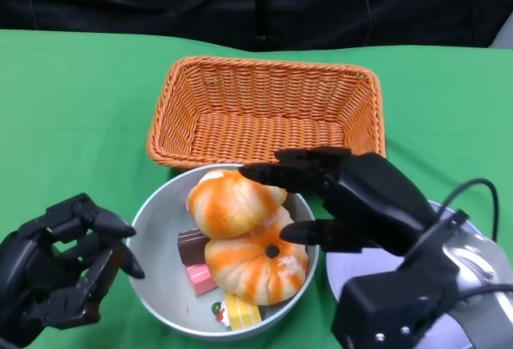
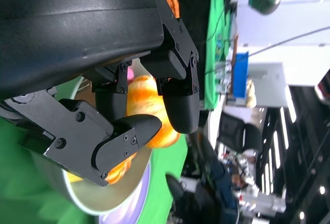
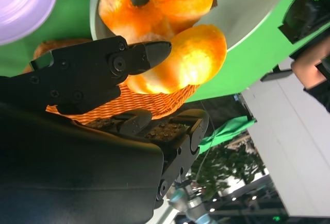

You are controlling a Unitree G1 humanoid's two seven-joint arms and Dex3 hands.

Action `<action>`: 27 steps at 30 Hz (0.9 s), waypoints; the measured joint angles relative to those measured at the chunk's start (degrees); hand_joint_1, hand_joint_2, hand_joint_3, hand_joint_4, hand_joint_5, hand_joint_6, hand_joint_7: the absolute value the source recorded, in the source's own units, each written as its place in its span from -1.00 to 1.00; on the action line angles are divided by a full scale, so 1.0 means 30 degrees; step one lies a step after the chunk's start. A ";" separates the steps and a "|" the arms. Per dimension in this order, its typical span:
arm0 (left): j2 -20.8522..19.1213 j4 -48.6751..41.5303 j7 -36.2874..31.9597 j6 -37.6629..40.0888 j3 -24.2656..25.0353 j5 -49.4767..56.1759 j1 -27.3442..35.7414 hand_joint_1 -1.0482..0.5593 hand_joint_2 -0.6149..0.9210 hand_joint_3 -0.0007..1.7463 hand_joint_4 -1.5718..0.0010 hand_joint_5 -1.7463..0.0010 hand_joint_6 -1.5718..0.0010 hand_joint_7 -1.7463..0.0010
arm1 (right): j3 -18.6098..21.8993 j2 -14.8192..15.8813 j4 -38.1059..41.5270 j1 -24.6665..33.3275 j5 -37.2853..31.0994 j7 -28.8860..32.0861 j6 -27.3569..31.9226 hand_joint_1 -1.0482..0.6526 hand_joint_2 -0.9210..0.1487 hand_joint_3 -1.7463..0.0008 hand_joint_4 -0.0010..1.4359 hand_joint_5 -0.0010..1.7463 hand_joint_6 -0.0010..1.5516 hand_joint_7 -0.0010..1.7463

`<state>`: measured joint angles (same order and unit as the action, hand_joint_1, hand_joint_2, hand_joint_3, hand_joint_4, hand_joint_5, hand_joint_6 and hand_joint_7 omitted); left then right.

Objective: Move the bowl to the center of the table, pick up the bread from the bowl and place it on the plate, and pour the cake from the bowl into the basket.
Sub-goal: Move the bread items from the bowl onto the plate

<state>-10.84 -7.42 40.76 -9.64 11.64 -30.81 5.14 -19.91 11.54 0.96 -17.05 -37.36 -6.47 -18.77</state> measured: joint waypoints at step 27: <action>-0.0716 0.0996 0.2209 0.4581 0.0049 -0.1626 0.0604 0.16 0.64 -0.10 -0.15 -0.74 -0.11 -0.38 | -0.2891 -0.0422 0.6403 -0.4128 -0.2701 0.2947 -0.0580 -0.23 -0.99 0.98 -0.31 -0.97 -0.36 -1.00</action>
<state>-12.98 -4.43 47.39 4.10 11.79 -35.68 6.95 -28.58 10.28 20.17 -29.43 -45.47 2.37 -20.51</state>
